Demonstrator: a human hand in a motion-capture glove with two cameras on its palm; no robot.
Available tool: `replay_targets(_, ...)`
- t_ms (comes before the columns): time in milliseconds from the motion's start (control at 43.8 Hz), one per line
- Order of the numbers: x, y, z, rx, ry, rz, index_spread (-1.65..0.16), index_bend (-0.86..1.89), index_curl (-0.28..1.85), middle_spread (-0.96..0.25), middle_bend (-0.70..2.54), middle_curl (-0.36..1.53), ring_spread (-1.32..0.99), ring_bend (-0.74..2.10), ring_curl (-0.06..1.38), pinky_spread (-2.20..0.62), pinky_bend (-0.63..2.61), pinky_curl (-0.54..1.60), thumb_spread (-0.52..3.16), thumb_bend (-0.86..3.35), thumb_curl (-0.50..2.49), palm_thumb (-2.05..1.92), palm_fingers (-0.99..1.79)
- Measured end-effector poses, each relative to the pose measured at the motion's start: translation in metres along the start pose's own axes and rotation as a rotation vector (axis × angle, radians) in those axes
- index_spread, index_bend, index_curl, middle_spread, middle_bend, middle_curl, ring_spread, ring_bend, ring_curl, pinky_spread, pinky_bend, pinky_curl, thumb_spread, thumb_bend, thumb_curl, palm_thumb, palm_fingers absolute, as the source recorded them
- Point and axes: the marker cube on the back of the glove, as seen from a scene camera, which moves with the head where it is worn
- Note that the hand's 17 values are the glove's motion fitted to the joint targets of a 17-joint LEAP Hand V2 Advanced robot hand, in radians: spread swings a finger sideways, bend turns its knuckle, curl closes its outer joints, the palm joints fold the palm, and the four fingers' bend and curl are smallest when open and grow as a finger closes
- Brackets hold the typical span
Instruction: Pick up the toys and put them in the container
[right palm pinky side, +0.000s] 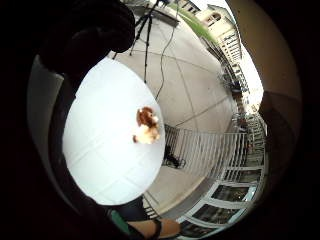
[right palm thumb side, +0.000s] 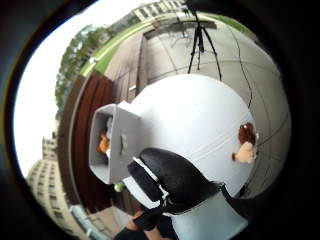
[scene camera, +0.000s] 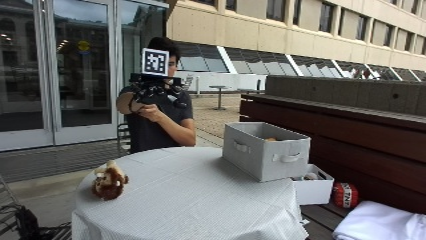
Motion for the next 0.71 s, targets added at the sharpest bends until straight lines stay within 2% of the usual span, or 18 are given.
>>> replay_targets(69, 0.025, 0.004, 0.012, -0.069, -0.004, 0.045, -0.34, 0.13, 0.26, -0.06, 0.19, 0.46, -0.13, 0.43, 0.29, 0.0, 1.15, 0.33, 0.96, -0.08, 0.25, -0.1, -0.1)
replay_targets(183, 0.065, -0.007, 0.05, -0.01, -0.015, 0.076, -0.34, 0.12, 0.26, -0.07, 0.19, 0.45, -0.14, 0.43, 0.29, 0.0, 1.13, 0.32, 0.96, -0.08, 0.24, -0.1, -0.09)
replay_targets(320, 0.104, 0.006, 0.097, -0.132, -0.025, 0.013, -0.33, 0.09, 0.24, -0.07, 0.19, 0.44, -0.13, 0.43, 0.29, 0.0, 1.12, 0.32, 0.96, -0.08, 0.23, -0.1, -0.09)
replay_targets(434, 0.119, 0.011, 0.139, -0.116, -0.04, 0.071, -0.33, 0.07, 0.21, -0.07, 0.19, 0.44, -0.12, 0.44, 0.3, 0.01, 1.12, 0.32, 0.96, -0.08, 0.22, -0.1, -0.12)
replay_targets(549, 0.127, 0.022, 0.173, -0.225, -0.052, 0.141, -0.32, 0.07, 0.19, -0.07, 0.19, 0.43, -0.11, 0.44, 0.3, 0.01, 1.13, 0.33, 0.96, -0.07, 0.22, -0.09, -0.13)
replay_targets(709, 0.135, 0.035, 0.208, -0.27, -0.049, 0.163, -0.32, 0.07, 0.17, -0.06, 0.19, 0.42, -0.1, 0.43, 0.3, 0.02, 1.13, 0.33, 0.97, -0.06, 0.22, -0.06, -0.14)
